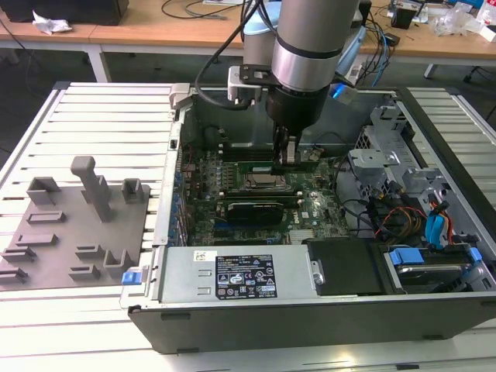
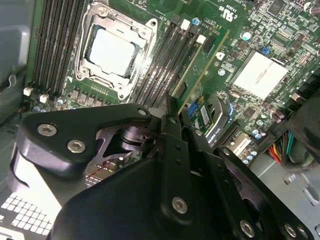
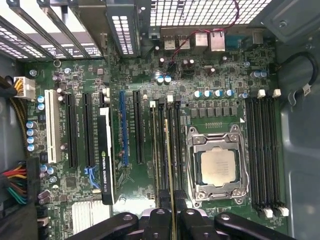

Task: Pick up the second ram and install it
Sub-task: 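Insert the second ram into the second slot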

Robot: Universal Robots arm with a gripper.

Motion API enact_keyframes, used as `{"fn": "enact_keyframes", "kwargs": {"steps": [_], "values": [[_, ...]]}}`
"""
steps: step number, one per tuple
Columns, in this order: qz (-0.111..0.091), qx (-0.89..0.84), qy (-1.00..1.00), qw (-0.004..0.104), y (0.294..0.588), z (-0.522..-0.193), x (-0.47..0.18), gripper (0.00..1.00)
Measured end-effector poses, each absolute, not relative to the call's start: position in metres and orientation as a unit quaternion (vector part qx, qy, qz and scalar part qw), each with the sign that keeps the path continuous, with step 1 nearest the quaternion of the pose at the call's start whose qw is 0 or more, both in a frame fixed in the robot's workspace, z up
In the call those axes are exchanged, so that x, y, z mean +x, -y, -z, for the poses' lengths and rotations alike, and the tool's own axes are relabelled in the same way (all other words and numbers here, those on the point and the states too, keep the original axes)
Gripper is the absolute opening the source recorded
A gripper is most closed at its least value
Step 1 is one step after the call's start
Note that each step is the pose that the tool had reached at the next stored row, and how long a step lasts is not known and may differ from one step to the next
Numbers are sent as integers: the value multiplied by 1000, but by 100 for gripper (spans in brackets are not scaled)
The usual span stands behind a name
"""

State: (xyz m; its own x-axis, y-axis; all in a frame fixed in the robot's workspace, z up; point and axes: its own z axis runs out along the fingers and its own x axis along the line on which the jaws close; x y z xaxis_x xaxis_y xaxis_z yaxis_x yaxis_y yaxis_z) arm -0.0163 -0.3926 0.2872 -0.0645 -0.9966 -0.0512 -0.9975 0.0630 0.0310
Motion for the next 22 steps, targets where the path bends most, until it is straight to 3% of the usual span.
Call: {"fn": "enact_keyframes", "kwargs": {"steps": [22], "values": [[-29,-684,-729,8,379,-270,-16,14]]}}
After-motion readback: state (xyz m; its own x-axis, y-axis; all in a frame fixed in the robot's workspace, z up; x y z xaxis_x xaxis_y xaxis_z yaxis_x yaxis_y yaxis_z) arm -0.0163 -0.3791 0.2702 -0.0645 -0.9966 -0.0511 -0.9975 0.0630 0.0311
